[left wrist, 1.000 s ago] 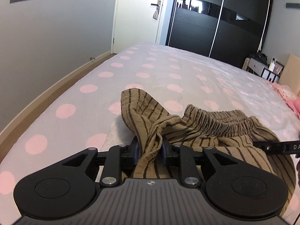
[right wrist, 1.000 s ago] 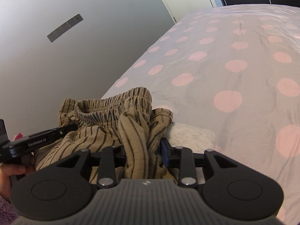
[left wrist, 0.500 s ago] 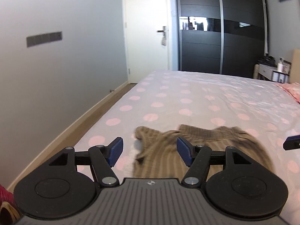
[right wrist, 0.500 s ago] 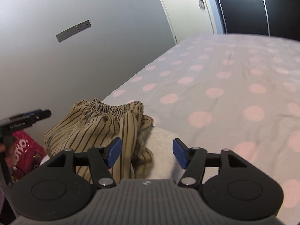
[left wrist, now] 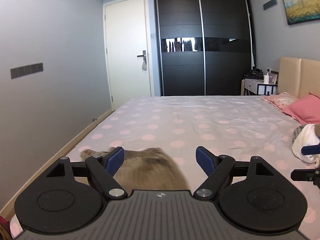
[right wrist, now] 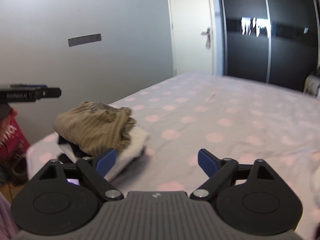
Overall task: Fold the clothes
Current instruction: 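Open both grippers to drop the shorts onto the folded stack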
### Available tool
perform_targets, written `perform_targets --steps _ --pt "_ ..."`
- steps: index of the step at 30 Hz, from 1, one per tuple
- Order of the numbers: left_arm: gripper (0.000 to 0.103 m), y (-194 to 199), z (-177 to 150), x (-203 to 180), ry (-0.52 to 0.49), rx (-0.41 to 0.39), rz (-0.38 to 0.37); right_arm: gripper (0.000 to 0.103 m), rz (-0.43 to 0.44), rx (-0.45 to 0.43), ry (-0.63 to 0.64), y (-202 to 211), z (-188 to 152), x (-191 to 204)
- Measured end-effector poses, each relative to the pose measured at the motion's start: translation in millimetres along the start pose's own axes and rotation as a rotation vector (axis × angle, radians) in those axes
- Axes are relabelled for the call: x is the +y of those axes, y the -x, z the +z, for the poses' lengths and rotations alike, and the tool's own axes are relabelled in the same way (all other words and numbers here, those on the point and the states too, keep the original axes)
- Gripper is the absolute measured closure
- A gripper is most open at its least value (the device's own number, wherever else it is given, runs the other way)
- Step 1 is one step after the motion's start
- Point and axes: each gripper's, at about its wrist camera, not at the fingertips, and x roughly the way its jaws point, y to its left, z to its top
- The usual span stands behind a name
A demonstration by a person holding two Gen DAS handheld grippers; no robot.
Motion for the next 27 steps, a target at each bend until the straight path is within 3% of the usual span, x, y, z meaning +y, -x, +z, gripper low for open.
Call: perform_targets --steps 5,8,13,18,22,27 --pt "0.021 10 -25 -73 -0.035 -0.012 -0.006 0.005 -0.136 -0.064 0.013 46 -40 -14" --pt "0.021 13 -46 -111 -0.03 0.002 -0.037 0.005 -0.195 -0.054 -0.033 59 -56 -24" --pt "0.021 18 -87 -149 0.057 0.09 -0.103 0.004 -0.303 -0.081 -0.04 79 -71 -28" --pt "0.021 19 -133 -169 -0.007 0.169 -0.091 0.004 -0.45 -0.109 -0.065 92 -96 -23" --pt "0.021 13 -157 -167 -0.014 0.226 -0.069 0.004 -0.541 -0.06 -0.11 89 -116 -12" --pt "0.021 3 -159 -163 0.001 0.202 -0.037 0.004 -0.614 -0.052 -0.239 82 -139 -4"
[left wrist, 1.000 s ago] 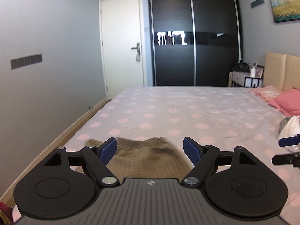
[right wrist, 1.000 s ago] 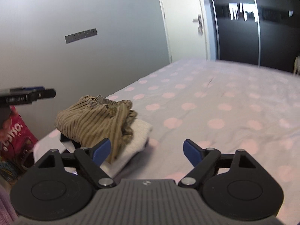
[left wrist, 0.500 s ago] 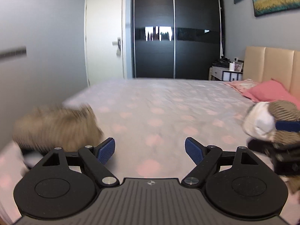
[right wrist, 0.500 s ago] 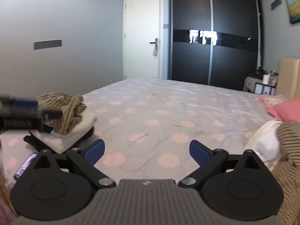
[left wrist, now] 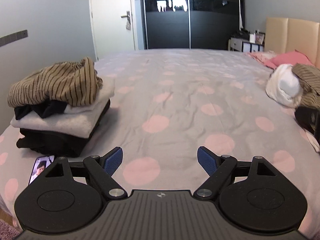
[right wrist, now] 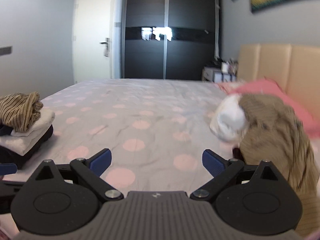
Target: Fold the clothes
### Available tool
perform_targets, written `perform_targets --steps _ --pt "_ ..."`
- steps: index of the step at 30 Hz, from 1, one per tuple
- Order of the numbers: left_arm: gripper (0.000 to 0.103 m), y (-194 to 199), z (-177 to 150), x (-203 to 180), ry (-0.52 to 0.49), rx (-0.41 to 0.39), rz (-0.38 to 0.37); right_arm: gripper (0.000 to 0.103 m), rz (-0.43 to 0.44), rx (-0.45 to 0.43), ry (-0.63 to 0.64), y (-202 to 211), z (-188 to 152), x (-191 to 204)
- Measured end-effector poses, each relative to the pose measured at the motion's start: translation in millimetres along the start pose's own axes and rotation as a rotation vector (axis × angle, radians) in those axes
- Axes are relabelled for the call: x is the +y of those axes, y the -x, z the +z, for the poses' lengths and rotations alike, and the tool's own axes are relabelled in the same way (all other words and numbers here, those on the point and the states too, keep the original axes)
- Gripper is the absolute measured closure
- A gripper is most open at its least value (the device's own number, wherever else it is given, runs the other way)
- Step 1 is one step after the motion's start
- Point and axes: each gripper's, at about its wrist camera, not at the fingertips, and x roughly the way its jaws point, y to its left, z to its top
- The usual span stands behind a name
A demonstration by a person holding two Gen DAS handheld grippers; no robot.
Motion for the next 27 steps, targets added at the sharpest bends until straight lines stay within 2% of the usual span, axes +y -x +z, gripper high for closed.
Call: perform_targets --steps 3,5,9,14,27 --pt "0.021 -8 2 -2 0.003 -0.002 0.001 0.004 -0.051 -0.012 -0.026 -3 -12 4" --pt "0.021 -12 5 -4 0.02 0.013 -0.014 0.004 -0.063 -0.024 0.002 -6 -18 8" --pt "0.021 -13 8 -11 0.011 0.016 -0.027 0.004 -0.048 -0.003 0.018 -12 -21 8" --pt "0.021 -17 5 -14 0.021 0.059 -0.045 0.004 -0.023 0.014 0.011 -15 -20 5" --pt "0.021 -11 7 -11 0.031 0.065 -0.035 0.004 0.014 -0.03 0.068 -6 -14 17"
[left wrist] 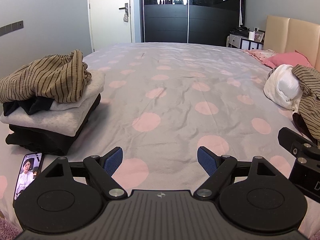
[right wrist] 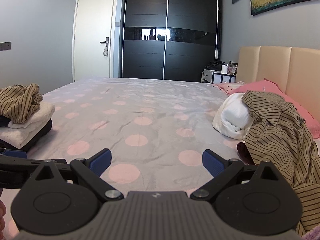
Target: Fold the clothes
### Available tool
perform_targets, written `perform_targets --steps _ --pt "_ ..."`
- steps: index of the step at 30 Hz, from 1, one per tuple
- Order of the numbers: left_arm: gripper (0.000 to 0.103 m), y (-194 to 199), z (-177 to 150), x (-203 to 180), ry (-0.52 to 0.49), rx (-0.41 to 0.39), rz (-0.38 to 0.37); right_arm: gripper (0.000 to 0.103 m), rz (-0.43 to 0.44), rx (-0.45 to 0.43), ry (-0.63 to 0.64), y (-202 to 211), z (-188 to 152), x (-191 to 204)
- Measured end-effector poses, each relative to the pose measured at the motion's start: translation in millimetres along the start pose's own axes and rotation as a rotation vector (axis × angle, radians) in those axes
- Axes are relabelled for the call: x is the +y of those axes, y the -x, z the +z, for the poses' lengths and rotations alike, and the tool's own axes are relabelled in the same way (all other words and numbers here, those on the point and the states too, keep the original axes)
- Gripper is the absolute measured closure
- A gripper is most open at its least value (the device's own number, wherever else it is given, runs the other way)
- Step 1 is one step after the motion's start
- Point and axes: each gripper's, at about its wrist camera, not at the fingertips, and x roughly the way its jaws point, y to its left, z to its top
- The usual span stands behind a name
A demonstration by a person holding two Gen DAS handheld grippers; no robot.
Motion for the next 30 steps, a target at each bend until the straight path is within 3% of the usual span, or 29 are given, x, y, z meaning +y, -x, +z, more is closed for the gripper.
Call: perform_targets --steps 30 --pt "0.021 0.4 -1.8 -1.7 -0.024 0.013 0.005 0.004 -0.007 -0.013 -0.022 -1.4 -0.8 -5.5"
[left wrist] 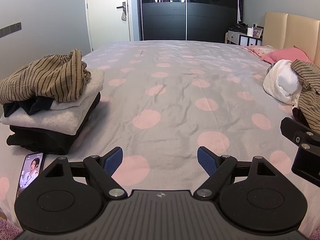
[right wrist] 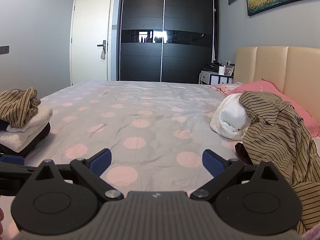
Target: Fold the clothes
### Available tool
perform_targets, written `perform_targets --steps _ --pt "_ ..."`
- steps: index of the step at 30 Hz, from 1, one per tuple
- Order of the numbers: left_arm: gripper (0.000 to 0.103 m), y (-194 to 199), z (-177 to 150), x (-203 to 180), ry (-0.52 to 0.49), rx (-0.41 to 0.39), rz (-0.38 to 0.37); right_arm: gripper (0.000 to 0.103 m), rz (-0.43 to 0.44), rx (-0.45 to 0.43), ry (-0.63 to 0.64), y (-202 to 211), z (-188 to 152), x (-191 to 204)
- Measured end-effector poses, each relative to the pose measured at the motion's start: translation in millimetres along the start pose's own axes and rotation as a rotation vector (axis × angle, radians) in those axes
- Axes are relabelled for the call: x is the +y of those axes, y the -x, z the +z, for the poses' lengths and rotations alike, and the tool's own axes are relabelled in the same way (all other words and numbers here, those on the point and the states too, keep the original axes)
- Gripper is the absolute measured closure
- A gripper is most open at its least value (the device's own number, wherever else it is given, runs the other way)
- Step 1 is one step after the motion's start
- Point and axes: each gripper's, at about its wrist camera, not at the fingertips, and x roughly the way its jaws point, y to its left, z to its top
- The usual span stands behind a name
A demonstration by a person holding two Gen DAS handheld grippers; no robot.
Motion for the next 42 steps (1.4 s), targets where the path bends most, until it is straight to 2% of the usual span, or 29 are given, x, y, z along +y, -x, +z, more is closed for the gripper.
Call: perform_targets --steps 5,12,17,27,42 --pt "0.021 1 0 -1 -0.022 -0.004 0.006 0.004 0.003 0.0 0.005 -1 -1 0" --pt "0.021 -1 4 6 -0.009 0.042 -0.022 0.004 0.003 0.003 -0.001 -1 -1 -2" --pt "0.021 0 7 9 -0.022 0.034 -0.004 0.004 0.006 0.007 0.0 -1 -1 -2" --pt "0.021 1 14 30 0.057 0.048 -0.012 0.004 0.005 0.013 -0.002 -1 -1 -3" --pt "0.021 2 16 32 0.083 0.056 -0.046 0.004 0.009 0.02 0.004 -1 -3 -3"
